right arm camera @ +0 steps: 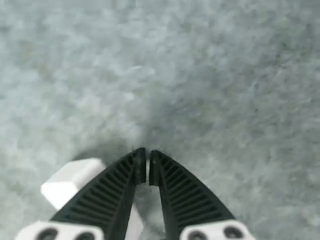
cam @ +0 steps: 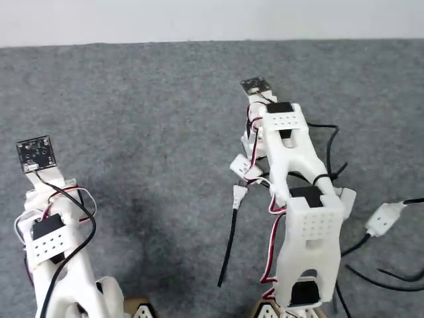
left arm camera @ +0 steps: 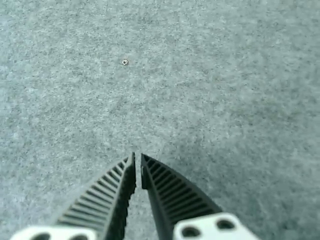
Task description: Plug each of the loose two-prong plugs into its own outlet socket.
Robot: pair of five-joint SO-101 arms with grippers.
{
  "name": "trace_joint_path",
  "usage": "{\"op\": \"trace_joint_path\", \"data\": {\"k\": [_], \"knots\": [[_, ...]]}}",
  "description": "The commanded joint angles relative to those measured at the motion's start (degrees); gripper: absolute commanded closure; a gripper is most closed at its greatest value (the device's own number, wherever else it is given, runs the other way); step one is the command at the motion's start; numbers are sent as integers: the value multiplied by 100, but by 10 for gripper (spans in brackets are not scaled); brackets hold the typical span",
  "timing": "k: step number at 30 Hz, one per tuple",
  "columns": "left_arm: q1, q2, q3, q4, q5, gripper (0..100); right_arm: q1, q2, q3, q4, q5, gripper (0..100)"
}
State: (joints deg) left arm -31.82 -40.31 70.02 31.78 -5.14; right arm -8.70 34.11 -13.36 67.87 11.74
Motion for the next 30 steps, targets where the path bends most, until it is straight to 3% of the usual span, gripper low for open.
{"op": "trace_joint_path", "data": {"k": [1,17,25,30], "knots": [[26,-79,-13,-176,0,985,-180,-831,343,127,-35,989],[26,-79,-4,-185,0,985,-945,-4154,4765,-927,281,990],[26,-79,31,-211,0,985,-1226,-5596,6013,-875,352,990],[26,-79,31,-211,0,985,-1262,-6879,6040,22,1055,954]]}}
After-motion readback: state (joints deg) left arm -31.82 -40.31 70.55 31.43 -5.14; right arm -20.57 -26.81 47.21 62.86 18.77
